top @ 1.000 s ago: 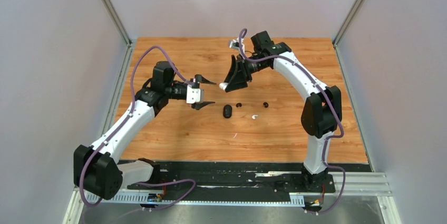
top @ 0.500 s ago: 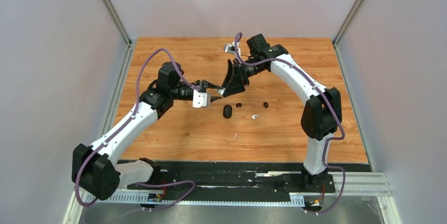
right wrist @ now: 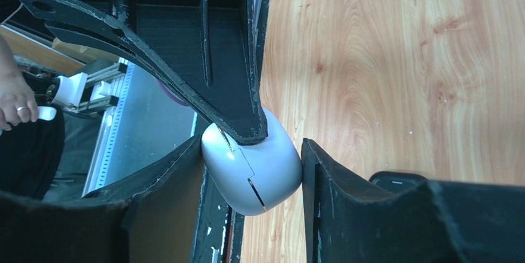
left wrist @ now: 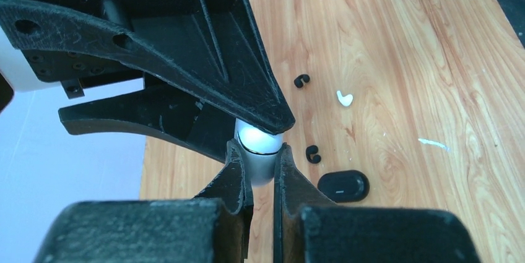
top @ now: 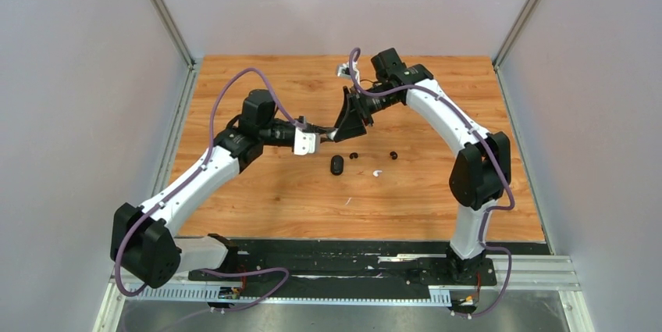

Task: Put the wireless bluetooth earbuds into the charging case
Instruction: Pick up the charging case at the center of the board.

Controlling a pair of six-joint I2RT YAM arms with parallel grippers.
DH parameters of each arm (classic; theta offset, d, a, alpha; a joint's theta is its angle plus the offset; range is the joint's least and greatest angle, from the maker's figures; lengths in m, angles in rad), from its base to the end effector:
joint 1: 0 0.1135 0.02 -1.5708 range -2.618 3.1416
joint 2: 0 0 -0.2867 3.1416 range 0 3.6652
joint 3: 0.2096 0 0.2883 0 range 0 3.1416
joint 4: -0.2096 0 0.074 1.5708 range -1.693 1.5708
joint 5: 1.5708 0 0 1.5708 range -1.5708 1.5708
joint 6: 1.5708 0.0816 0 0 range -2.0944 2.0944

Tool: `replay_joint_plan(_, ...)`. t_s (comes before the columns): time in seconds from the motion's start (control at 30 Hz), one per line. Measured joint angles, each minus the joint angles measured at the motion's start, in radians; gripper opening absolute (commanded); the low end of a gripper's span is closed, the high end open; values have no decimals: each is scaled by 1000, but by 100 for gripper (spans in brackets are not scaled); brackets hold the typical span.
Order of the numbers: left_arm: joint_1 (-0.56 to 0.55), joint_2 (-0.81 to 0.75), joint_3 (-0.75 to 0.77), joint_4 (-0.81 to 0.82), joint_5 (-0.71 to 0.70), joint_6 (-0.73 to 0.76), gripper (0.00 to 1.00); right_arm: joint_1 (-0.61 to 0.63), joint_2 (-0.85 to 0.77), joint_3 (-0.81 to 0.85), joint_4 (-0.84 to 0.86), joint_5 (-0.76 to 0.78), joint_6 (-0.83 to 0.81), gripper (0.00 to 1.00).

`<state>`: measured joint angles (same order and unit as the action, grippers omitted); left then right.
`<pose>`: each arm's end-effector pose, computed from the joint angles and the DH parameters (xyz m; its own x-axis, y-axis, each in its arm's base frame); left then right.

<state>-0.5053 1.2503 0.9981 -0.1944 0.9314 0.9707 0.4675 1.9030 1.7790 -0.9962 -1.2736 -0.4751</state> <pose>0.2556 -0.2163 0.3203 0.5476 0.2598 -0.7954 0.8327 -0.0755 0.5486 0.3606 0.2695 0.3210 -0.4842 -0.3945 -0.7810 -0.8155 -0.1200 0.5662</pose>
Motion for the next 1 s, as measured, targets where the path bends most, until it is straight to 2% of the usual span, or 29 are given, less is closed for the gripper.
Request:
replay_joint_plan(0.17,-7,14,30,47,-18,-146,0,-16,-58,2,-5,49,-20,53)
replay_joint_plan(0.33,11,32,65,81,11,-397,0,0,-183,0,19,127,-152,59)
replay_joint_plan(0.57,35,50,65,95,53,-610,0,82,-268,-69,52,251,-310,58)
replay_joint_plan(0.7,42,51,65,93,58,-660,0,89,-268,-95,80,303,-328,57)
replay_joint_plan(0.8,44,51,65,113,70,-682,0,90,-269,-116,86,348,-332,53)
replay_joint_plan(0.93,44,51,65,145,89,-707,0,92,-269,-148,90,408,-337,38)
replay_joint_plan(1.0,44,51,65,160,93,-716,0,92,-269,-159,94,426,-338,36)
